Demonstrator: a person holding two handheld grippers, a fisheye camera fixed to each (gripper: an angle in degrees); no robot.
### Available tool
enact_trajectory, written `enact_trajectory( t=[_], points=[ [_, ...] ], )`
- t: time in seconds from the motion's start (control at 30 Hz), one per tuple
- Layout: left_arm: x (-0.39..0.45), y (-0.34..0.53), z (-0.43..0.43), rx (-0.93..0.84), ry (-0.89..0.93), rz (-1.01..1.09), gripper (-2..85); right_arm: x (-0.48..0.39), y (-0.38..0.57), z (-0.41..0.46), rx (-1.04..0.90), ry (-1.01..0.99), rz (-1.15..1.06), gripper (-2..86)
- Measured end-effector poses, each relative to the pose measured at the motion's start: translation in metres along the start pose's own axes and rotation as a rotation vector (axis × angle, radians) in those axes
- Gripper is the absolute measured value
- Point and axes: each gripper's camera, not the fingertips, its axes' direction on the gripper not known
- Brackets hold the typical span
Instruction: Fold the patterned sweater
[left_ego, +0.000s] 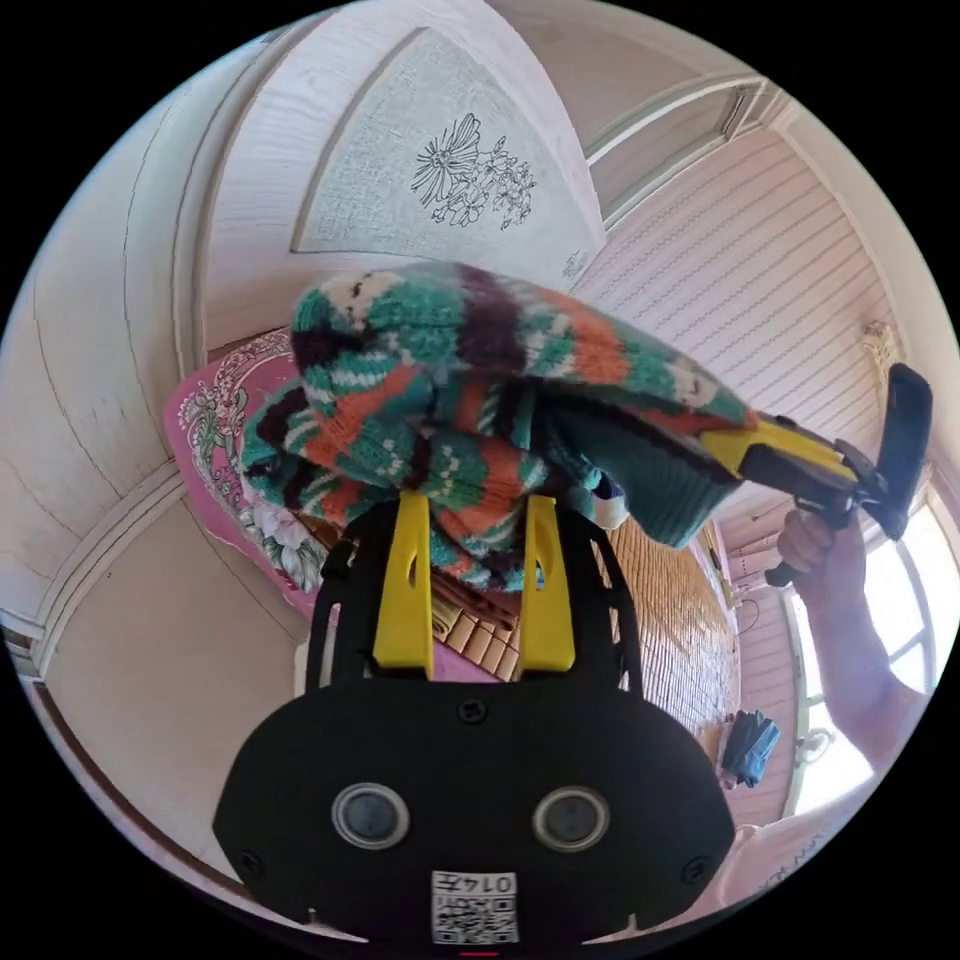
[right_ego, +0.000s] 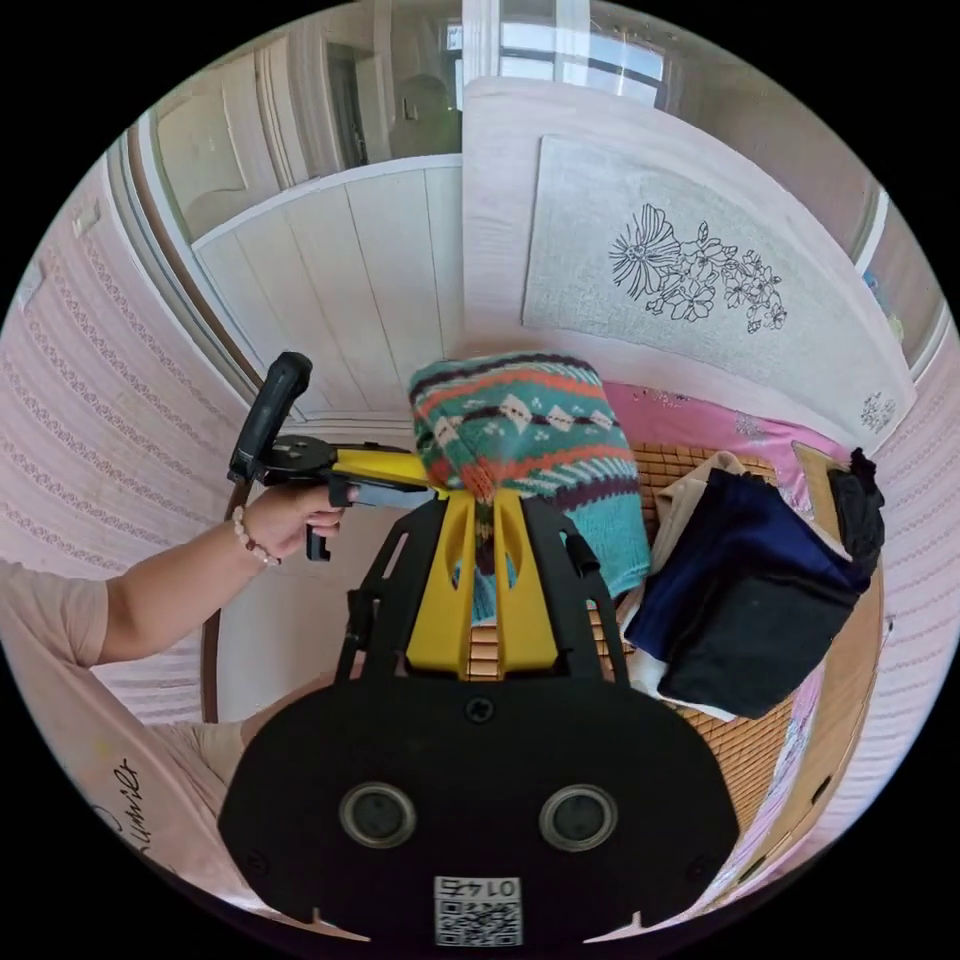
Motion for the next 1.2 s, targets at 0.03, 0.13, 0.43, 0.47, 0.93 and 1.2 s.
enact_trajectory(
  t=[0.03, 0.13, 0.43, 0.47, 0.93, 1.2],
  points=[
    [0.011, 0.001, -0.002, -0.013, -0.036, 0.021, 5.8, 0.002, 0.004, -0.012, 0.014, 0.010, 0.009, 2.1],
    [0.039, 0.012, -0.013, 0.026, 0.001, 0.087, 5.0, 0.012, 0.029, -0.073, 0.101, -0.009, 0.049, 1.8],
    [0.224, 0.065, -0.090, 0.221, -0.231, 0.565, 4.4, 0.024, 0.184, -0.271, 0.416, -0.013, 0.158, 1.7],
    [0.253, 0.071, -0.098, 0.243, -0.206, 0.629, 4.4, 0.029, 0.219, -0.295, 0.455, 0.004, 0.201, 1.6],
    [0.619, 0.215, 0.145, -0.277, 0.296, 1.133, 8.0, 0.030, 0.757, -0.419, 0.292, 0.351, 1.220, 2.8],
    [0.671, 0.345, 0.207, -0.345, 0.072, 1.415, 10.6, 0.009, 0.894, -0.397, 0.170, 0.282, 1.443, 10.1]
  ],
)
